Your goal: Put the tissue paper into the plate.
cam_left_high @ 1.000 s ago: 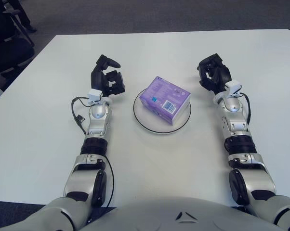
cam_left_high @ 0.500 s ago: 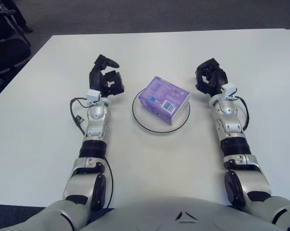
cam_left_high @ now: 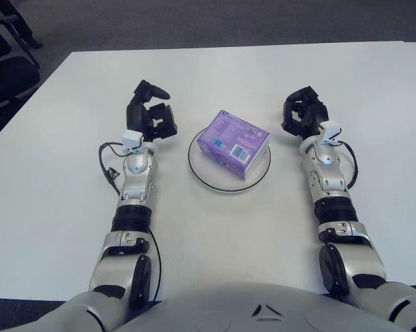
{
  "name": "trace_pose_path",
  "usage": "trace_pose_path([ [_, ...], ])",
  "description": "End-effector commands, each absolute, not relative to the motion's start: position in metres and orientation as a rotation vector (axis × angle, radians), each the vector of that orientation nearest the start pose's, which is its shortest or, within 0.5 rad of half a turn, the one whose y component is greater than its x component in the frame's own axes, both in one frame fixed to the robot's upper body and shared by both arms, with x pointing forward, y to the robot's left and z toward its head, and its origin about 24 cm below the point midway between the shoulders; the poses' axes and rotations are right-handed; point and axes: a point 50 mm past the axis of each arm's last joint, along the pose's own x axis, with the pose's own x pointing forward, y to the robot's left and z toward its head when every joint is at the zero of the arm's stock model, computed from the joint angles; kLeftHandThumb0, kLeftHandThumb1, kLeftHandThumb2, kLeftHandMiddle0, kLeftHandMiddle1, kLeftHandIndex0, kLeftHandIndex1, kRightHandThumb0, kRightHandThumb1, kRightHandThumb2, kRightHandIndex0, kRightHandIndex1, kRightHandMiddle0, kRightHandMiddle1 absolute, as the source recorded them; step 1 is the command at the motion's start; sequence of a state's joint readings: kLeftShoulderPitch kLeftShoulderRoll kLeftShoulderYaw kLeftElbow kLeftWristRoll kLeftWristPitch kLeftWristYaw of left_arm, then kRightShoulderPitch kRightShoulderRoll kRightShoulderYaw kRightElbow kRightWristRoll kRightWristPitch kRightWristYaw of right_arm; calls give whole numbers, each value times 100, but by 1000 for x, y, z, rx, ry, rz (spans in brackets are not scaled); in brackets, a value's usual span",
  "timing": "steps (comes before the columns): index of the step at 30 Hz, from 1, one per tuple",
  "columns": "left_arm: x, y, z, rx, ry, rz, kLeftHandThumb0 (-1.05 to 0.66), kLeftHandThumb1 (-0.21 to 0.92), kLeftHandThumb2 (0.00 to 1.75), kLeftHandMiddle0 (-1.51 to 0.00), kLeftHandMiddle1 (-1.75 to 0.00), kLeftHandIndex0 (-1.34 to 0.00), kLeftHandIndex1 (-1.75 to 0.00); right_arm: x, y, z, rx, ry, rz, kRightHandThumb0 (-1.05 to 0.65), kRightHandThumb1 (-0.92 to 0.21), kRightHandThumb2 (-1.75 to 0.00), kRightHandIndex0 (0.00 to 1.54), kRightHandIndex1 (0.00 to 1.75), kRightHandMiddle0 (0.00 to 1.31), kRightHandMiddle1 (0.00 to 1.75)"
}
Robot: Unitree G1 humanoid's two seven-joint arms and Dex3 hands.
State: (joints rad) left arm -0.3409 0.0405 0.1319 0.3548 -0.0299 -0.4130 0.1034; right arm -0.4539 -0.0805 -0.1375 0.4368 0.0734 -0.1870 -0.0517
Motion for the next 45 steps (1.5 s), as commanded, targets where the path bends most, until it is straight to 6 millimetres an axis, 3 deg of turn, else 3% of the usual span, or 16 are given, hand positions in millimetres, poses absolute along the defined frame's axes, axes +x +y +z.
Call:
trace_pose_path([
  [1, 279, 174, 28, -40, -148, 197, -47, 36, 127, -133, -175, -58, -175, 325, -169, 58, 102, -107, -118, -1, -35, -118, 70, 144, 41, 175],
  [14, 278, 173, 30, -47, -150, 192, -47, 36, 126, -133, -175, -58, -175, 319, -169, 45, 142, -74, -104, -1, -19, -142, 80, 156, 46, 175],
  [45, 279, 170, 27, -74, -94, 161, -46, 38, 125, -132, -175, -57, -175, 304, -170, 37, 106, -54, -100, -1, -14, -152, 79, 169, 50, 175],
])
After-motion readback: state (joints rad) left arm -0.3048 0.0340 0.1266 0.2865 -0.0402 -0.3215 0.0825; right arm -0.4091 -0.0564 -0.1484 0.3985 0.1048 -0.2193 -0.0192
